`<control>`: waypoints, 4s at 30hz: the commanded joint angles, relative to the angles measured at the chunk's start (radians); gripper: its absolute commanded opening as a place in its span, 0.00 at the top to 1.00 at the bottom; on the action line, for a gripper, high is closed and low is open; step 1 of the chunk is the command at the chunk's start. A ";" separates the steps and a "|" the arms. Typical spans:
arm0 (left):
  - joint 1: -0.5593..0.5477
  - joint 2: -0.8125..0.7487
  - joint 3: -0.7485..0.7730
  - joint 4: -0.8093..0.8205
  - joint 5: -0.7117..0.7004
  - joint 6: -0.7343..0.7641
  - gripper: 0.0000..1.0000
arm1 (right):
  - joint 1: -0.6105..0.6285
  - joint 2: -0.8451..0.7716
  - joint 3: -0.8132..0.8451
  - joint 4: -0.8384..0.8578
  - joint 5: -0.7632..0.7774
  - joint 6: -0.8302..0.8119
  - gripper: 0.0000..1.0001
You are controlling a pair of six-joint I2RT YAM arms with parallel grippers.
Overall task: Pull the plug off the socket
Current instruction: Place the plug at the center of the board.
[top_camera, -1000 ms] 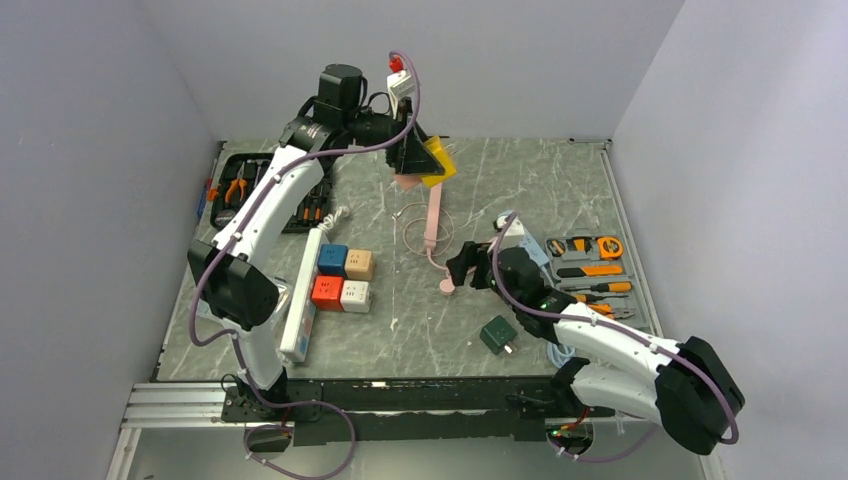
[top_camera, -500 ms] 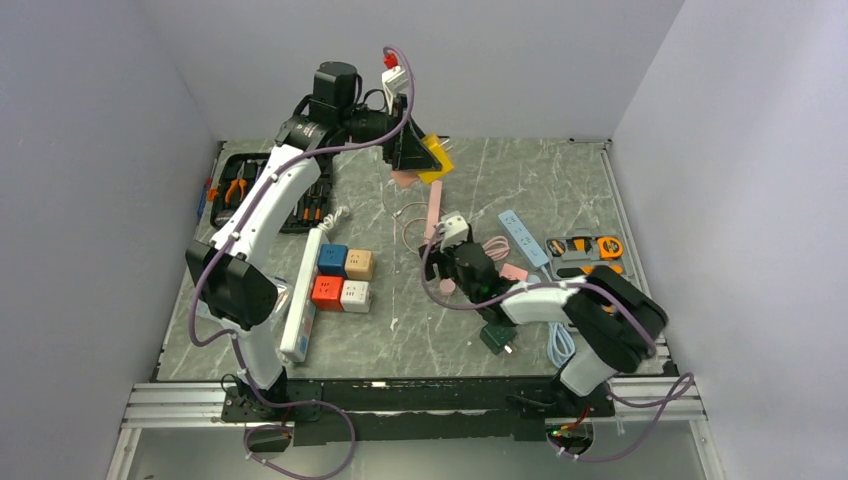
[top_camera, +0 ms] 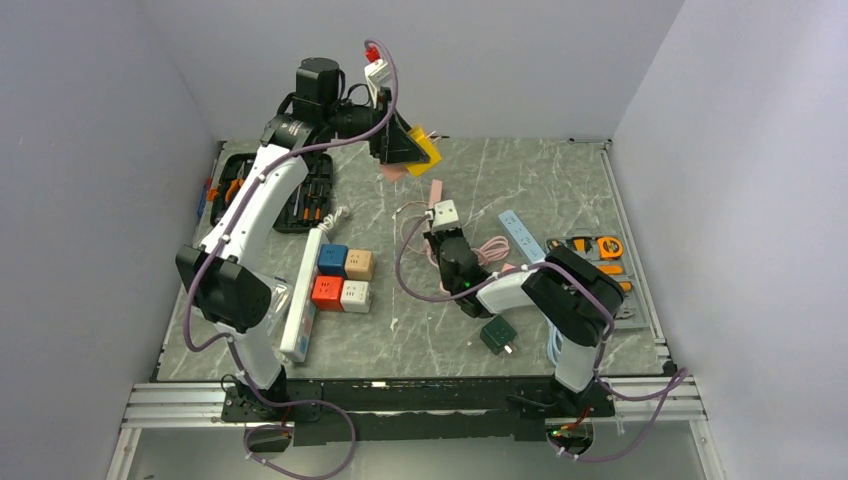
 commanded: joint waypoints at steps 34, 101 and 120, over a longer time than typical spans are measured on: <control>0.095 -0.301 -0.144 0.066 -0.111 0.148 1.00 | -0.039 -0.766 0.774 -0.621 -0.453 -0.031 1.00; -0.137 -0.138 -0.756 -0.214 -0.278 0.574 0.01 | -0.032 -0.824 0.166 -1.694 -0.109 0.705 0.28; 0.140 -0.160 -0.115 -1.075 0.024 0.881 0.01 | 0.005 -0.643 0.363 -1.523 -0.342 0.549 0.14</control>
